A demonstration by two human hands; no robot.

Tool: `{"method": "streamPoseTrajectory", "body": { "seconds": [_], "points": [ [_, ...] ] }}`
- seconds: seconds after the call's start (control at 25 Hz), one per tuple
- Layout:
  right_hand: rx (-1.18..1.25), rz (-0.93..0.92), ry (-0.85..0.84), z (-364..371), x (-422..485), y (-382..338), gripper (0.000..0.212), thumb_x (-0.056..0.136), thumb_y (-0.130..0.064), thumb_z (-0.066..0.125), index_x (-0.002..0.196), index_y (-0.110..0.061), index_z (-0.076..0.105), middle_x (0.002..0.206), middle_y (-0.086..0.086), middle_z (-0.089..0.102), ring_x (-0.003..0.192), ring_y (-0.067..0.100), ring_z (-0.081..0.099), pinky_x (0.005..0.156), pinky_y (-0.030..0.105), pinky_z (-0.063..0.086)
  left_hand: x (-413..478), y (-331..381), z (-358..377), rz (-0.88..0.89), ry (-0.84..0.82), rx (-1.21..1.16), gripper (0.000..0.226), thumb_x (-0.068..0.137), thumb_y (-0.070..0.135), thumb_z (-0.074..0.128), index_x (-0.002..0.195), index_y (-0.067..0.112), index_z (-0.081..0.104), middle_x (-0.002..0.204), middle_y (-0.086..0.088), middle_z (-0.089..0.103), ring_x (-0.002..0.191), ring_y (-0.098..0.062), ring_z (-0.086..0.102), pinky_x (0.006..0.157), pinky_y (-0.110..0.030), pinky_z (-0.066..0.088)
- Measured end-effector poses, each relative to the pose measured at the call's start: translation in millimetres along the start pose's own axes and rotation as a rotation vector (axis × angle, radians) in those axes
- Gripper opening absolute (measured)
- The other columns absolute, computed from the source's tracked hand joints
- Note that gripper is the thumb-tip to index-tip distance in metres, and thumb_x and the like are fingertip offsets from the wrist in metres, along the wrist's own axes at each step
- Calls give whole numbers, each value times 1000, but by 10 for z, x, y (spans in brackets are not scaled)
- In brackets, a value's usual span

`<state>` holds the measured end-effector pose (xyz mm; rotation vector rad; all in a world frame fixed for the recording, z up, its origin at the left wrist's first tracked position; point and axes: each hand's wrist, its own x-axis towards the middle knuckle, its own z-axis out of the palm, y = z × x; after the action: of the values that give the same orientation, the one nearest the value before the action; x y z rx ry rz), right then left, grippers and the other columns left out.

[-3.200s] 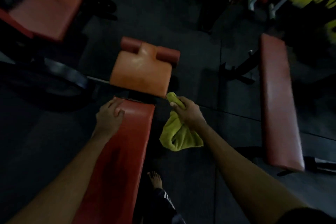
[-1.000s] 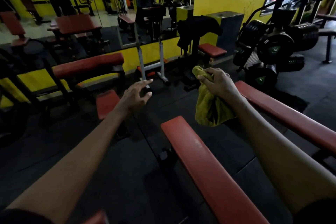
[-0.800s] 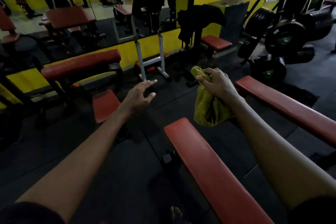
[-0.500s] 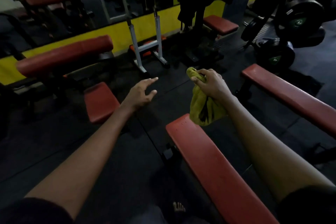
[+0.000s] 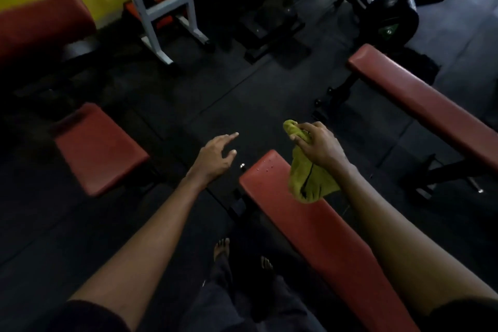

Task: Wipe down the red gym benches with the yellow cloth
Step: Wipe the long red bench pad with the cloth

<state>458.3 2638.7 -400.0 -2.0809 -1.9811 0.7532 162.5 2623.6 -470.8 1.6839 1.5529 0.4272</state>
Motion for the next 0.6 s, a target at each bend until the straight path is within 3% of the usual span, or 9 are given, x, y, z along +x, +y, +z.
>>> {"method": "streamPoseTrajectory", "body": {
  "seconds": [0.16,0.44,0.52,0.6],
  "points": [
    [-47,83,-77,499,271,358,49,97,-57,54,137,-30,55,128,-2,51,112,24,57,91,44,49,363,-393,505,-41,-64,-32,53,97,27,61,148,31,48,148,0,51,137,-18,46,114,-48,38],
    [-86,83,-154,1923,764,1256,51,98,-52,54,141,-23,54,136,0,49,111,24,60,84,38,50,784,-1397,1780,-200,-149,-44,53,98,24,57,150,21,46,149,-6,51,138,-24,47,115,-45,37],
    [-59,88,-140,2371,815,1516,55,99,-50,55,145,-21,49,142,4,45,116,29,58,91,42,52,820,-1693,2093,-250,-166,-45,55,99,22,58,152,18,43,151,-8,48,140,-24,45,116,-45,36],
    [-27,84,-173,2753,805,1707,62,99,-47,54,153,-19,38,154,7,34,133,33,46,107,47,44,803,-1894,2295,-303,-192,-53,58,100,25,56,154,17,37,155,-8,44,143,-25,41,118,-48,33]
  ]
}}
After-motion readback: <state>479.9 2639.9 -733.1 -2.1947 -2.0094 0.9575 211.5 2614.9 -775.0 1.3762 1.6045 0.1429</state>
